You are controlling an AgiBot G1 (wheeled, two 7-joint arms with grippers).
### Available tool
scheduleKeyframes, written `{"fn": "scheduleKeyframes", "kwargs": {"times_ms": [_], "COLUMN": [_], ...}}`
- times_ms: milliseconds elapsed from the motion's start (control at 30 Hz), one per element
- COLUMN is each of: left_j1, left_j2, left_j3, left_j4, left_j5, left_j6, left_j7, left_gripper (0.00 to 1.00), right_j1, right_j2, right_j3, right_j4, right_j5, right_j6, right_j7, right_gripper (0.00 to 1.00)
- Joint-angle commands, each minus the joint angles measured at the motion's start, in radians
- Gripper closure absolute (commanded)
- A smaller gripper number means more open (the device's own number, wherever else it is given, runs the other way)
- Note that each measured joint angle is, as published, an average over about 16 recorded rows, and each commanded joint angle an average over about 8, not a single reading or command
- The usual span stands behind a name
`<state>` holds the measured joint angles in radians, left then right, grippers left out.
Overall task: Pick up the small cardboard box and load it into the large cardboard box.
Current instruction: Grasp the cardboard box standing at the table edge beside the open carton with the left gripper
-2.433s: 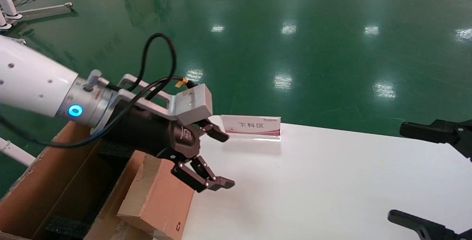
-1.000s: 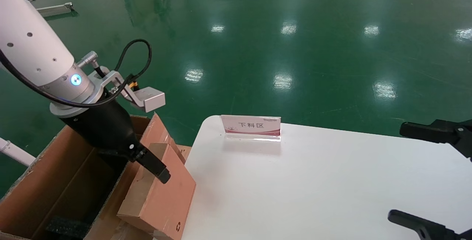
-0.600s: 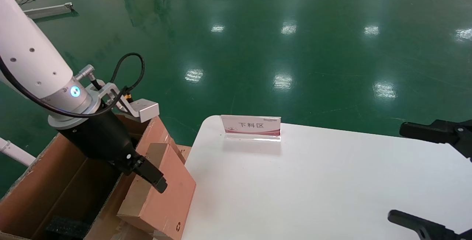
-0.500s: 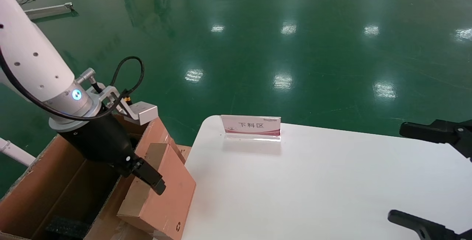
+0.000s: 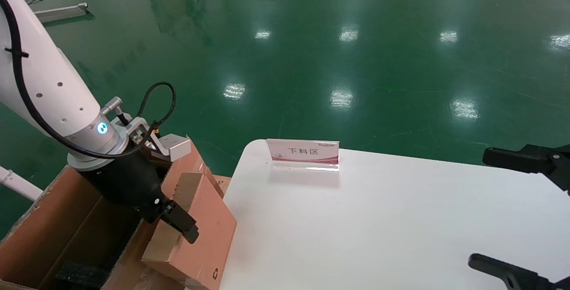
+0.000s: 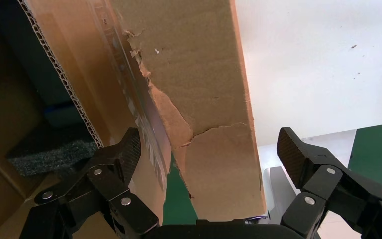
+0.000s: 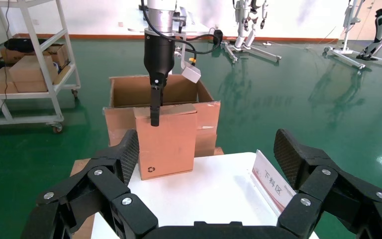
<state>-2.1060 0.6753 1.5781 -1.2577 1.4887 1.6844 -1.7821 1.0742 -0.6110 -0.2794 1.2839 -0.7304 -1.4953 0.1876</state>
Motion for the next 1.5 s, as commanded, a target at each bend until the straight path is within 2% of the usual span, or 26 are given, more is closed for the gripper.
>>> {"fn": "scheduleKeyframes", "kwargs": {"times_ms": [33, 233, 267, 300, 533, 567, 1000, 1033, 1267, 1300, 1500], "left_j1": [0.004, 0.008, 0.009, 0.009, 0.011, 0.012, 0.012, 0.012, 0.012, 0.012, 0.012], "left_j2": [-0.001, -0.002, -0.002, -0.002, -0.002, -0.002, -0.002, -0.002, -0.002, -0.002, -0.002], "left_j3": [0.001, 0.002, 0.003, 0.003, 0.003, 0.003, 0.003, 0.003, 0.003, 0.003, 0.003], "left_j4": [0.0, -0.001, -0.001, -0.001, -0.001, -0.001, -0.001, -0.001, -0.001, -0.001, -0.001], "left_j5": [0.001, 0.002, 0.002, 0.002, 0.002, 0.002, 0.002, 0.002, 0.002, 0.002, 0.002], "left_j6": [-0.003, -0.006, -0.007, -0.007, -0.008, -0.009, -0.009, -0.009, -0.009, -0.009, -0.008], "left_j7": [-0.002, -0.003, -0.003, -0.004, -0.004, -0.004, -0.004, -0.004, -0.004, -0.004, -0.004], "left_gripper": [0.25, 1.0, 1.0, 1.0, 1.0, 1.0, 1.0, 1.0, 1.0, 1.0, 1.0], "right_j1": [0.0, 0.0, 0.0, 0.0, 0.0, 0.0, 0.0, 0.0, 0.0, 0.0, 0.0], "right_j2": [0.0, 0.0, 0.0, 0.0, 0.0, 0.0, 0.0, 0.0, 0.0, 0.0, 0.0], "right_j3": [0.0, 0.0, 0.0, 0.0, 0.0, 0.0, 0.0, 0.0, 0.0, 0.0, 0.0], "right_j4": [0.0, 0.0, 0.0, 0.0, 0.0, 0.0, 0.0, 0.0, 0.0, 0.0, 0.0], "right_j5": [0.0, 0.0, 0.0, 0.0, 0.0, 0.0, 0.0, 0.0, 0.0, 0.0, 0.0], "right_j6": [0.0, 0.0, 0.0, 0.0, 0.0, 0.0, 0.0, 0.0, 0.0, 0.0, 0.0], "right_j7": [0.0, 0.0, 0.0, 0.0, 0.0, 0.0, 0.0, 0.0, 0.0, 0.0, 0.0], "right_gripper": [0.0, 0.0, 0.0, 0.1, 0.97, 1.0, 1.0, 0.92, 0.04, 0.0, 0.0]}}
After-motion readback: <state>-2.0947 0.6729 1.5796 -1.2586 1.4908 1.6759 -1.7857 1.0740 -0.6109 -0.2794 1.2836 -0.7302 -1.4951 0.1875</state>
